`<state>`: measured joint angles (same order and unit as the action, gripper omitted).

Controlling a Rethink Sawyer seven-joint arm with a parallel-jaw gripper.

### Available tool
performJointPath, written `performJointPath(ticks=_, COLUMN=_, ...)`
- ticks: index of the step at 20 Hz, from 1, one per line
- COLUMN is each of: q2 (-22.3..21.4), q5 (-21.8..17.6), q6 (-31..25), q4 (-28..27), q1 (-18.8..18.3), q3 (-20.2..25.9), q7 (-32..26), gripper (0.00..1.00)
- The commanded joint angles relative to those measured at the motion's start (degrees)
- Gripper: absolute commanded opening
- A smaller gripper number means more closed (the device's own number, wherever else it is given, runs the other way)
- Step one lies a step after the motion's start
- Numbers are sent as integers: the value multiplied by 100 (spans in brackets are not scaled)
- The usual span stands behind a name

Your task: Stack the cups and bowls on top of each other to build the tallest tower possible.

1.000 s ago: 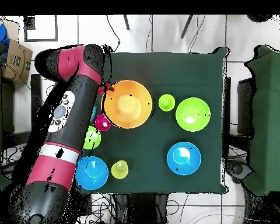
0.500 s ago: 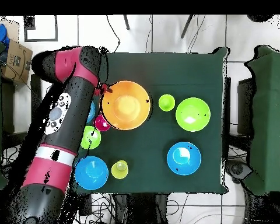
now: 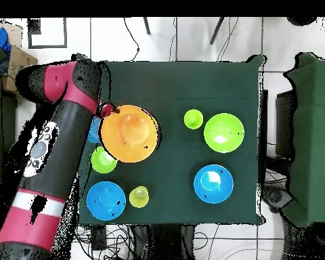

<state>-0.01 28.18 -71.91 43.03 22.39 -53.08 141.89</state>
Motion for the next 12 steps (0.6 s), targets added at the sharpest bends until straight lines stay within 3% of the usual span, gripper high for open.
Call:
performJointPath(ticks=1, q2=-756, q5=-153, q6=-72, q4=1095, q1=111, q3=656, q7=651, gripper=0)
performJointPath(ticks=12, q2=-801, q5=-280, q6=76, q4=1280, q1=83, q3=717, q7=489, gripper=0)
